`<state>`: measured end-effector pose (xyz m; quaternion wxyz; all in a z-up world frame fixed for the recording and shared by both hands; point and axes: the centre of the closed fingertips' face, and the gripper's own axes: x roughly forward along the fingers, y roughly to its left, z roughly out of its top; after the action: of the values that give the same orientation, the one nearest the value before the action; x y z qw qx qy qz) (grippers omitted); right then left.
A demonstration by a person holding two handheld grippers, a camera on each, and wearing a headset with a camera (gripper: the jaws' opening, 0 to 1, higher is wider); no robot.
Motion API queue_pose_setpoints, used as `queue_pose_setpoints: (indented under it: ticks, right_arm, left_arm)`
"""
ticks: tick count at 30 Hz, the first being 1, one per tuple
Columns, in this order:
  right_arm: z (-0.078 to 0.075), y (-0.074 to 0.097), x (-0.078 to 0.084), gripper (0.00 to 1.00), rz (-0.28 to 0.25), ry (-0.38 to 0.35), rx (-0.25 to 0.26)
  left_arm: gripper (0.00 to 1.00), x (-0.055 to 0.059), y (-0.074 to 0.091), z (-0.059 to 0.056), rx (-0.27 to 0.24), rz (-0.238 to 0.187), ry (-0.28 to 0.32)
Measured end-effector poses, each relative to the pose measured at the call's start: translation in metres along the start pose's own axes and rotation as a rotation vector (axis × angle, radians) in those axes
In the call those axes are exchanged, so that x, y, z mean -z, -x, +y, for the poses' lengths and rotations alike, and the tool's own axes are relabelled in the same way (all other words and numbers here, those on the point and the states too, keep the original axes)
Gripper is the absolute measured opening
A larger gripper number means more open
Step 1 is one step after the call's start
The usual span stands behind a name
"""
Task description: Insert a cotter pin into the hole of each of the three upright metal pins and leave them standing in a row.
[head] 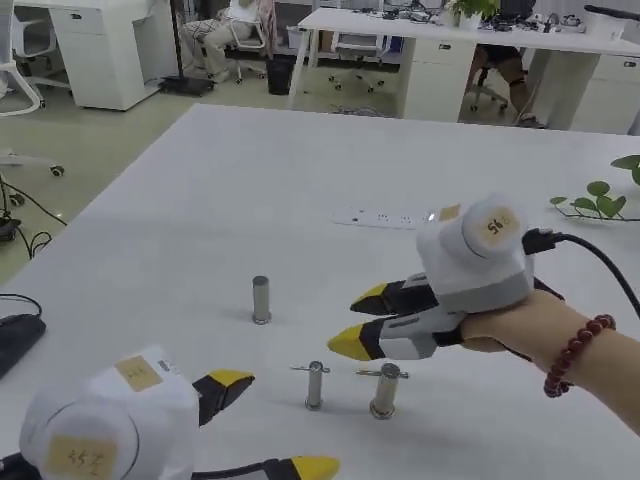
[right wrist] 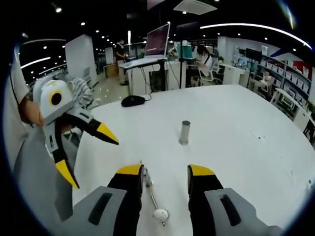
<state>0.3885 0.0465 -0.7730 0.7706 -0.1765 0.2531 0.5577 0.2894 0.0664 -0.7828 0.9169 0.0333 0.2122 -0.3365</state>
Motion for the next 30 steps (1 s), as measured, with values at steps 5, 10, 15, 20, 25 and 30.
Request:
queue_pose_setpoints:
  ticks: [5, 10, 15, 20, 25, 30]
  right_arm:
    - [-0.007, -0.012, -0.011, 0.37, -0.043, 0.018, 0.029]
    - [-0.015, -0.026, -0.017, 0.38, -0.061, -0.01, 0.041]
    - [-0.026, -0.043, -0.025, 0.39, -0.093, -0.046, 0.059]
    - [-0.03, -0.059, -0.027, 0.39, -0.105, -0.072, 0.057]
    - [-0.033, -0.074, -0.03, 0.39, -0.12, -0.104, 0.05]
    - [-0.036, -0.088, -0.036, 0.39, -0.147, -0.115, 0.05]
  left_arm:
    - [0.67, -0.001, 0.0, 0.0, 0.0, -0.003, 0.005]
    - [0.69, 0.0, 0.0, 0.001, -0.001, 0.001, 0.017]
    - [0.71, 0.0, -0.002, 0.004, -0.007, 0.0, 0.024]
    - [0.72, -0.001, -0.003, 0.007, -0.014, -0.009, 0.033]
    - [0.72, -0.001, -0.002, 0.01, -0.023, -0.012, 0.042]
    - [0.71, -0.001, -0.001, 0.011, -0.028, -0.012, 0.045]
